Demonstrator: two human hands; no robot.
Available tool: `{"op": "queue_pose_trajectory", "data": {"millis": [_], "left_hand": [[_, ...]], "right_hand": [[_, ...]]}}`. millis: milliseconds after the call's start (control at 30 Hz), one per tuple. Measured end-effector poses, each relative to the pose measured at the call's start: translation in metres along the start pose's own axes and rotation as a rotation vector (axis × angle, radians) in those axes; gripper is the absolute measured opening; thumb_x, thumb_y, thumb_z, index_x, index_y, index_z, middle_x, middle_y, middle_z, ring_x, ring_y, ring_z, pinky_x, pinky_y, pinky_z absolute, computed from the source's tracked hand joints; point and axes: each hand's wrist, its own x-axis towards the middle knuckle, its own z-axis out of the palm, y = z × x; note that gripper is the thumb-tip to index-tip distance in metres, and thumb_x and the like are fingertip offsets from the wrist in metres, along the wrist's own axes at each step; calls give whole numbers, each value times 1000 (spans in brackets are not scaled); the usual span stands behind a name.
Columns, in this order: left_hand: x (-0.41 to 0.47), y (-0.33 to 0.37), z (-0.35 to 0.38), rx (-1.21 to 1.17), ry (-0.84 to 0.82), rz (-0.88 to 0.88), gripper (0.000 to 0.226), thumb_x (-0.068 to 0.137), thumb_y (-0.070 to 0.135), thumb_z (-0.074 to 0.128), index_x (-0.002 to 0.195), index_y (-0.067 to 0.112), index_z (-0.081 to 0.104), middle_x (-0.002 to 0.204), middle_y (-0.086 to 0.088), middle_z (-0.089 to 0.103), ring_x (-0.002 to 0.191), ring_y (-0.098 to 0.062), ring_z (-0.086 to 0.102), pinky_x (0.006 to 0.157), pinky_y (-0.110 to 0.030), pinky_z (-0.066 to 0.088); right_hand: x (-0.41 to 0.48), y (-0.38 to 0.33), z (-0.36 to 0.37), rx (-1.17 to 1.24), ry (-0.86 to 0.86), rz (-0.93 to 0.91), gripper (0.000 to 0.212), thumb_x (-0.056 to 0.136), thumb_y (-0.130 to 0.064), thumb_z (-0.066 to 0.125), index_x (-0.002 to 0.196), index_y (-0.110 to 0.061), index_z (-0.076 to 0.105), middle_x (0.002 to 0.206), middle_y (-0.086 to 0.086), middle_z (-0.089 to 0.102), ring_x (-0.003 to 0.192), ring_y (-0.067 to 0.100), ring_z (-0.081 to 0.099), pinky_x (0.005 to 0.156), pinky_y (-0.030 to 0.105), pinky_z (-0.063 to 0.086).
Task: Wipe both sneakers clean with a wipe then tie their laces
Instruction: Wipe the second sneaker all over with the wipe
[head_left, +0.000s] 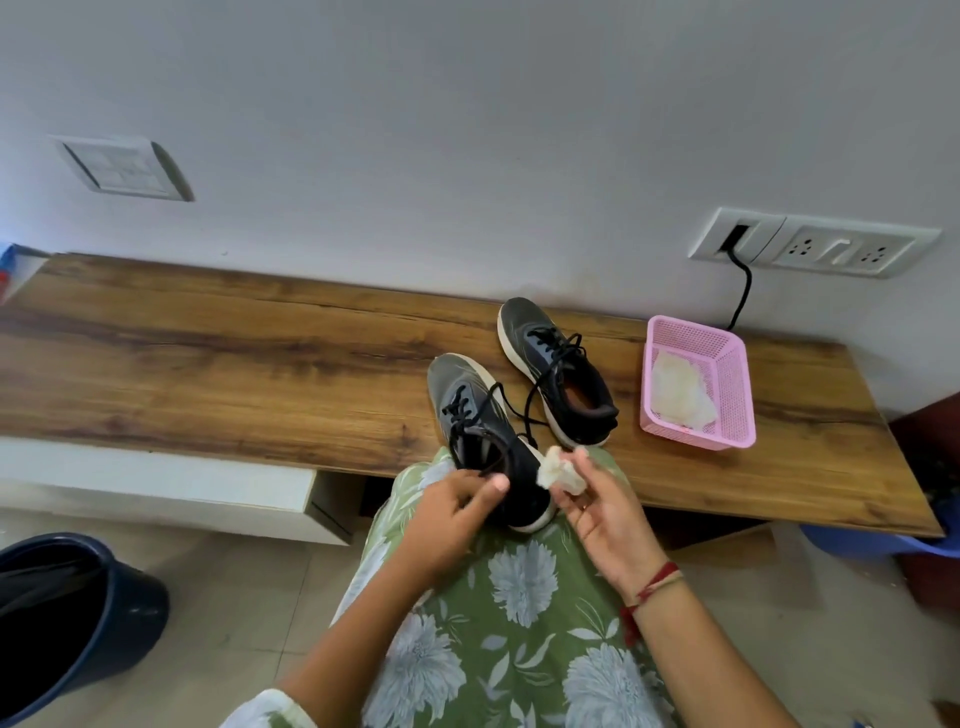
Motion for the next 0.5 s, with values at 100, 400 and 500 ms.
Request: {"op": "queue_pose_trajectory", "data": {"millis": [100,400,500], "left_hand": [[8,5,-5,-61,281,-128,67,81,71,48,55,11,60,59,-13,61,55,-15,53,59,-30,41],[82,46,-4,934,-20,-188,116,61,83,58,150,24,12,158,-10,11,146,-32,1,114,-61,10],[99,50,9,972,-212,-298,116,66,75,62,152,26,3,159,-10,6,146,-35,-2,112,-64,10]], "right_hand": [[4,18,4,-440,-15,-180,6,83,-9,65,85,-9,71,113,5,65,98,13,63,83,27,52],[11,31,-9,-719,-151,-377,11,80,-5,69,79,-16,69,113,-14,60,116,-7,49,84,8,42],[14,33,-11,-714,-145,-409,10,80,-4,69,79,-13,69,109,-12,62,112,-11,50,83,6,40]]}}
